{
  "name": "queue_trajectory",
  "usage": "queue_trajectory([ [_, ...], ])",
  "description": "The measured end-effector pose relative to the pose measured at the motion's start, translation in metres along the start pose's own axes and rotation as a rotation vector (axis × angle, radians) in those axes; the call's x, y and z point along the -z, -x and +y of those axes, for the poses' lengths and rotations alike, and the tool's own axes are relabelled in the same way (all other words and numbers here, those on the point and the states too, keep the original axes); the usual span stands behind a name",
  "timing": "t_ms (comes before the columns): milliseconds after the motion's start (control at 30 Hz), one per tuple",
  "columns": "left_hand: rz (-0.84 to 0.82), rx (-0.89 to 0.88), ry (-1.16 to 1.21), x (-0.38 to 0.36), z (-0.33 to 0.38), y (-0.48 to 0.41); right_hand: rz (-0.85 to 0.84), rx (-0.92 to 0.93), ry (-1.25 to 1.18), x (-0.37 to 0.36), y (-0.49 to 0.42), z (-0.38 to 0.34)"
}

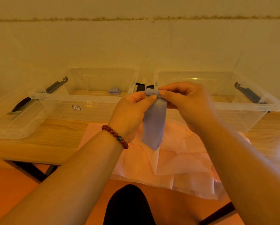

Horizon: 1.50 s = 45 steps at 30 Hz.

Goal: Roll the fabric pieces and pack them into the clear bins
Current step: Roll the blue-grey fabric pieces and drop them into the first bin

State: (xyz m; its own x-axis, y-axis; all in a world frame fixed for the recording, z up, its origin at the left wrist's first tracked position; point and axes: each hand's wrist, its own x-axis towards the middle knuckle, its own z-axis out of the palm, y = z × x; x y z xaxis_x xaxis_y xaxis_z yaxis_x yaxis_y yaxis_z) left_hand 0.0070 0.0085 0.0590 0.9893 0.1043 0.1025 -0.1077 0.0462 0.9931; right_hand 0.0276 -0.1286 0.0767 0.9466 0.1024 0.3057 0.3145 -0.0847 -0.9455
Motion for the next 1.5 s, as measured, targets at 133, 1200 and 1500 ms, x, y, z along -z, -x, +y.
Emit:
queue_trajectory([
  [133, -0.004, 0.068, 0.023, 0.0016, -0.0015, -0.0013, 0.032, 0.059, 0.065, 0.0002, 0.003, -0.0011],
  [1200, 0.047, 0.12, 0.111, -0.0059, -0.001, 0.006, 0.072, 0.145, 0.102, -0.0022, 0.0061, -0.0007],
  [1500, 0.002, 0.116, 0.193, -0.0021, 0.0012, 0.0048, 0.037, 0.153, 0.053, -0.0051, 0.009, -0.0014],
])
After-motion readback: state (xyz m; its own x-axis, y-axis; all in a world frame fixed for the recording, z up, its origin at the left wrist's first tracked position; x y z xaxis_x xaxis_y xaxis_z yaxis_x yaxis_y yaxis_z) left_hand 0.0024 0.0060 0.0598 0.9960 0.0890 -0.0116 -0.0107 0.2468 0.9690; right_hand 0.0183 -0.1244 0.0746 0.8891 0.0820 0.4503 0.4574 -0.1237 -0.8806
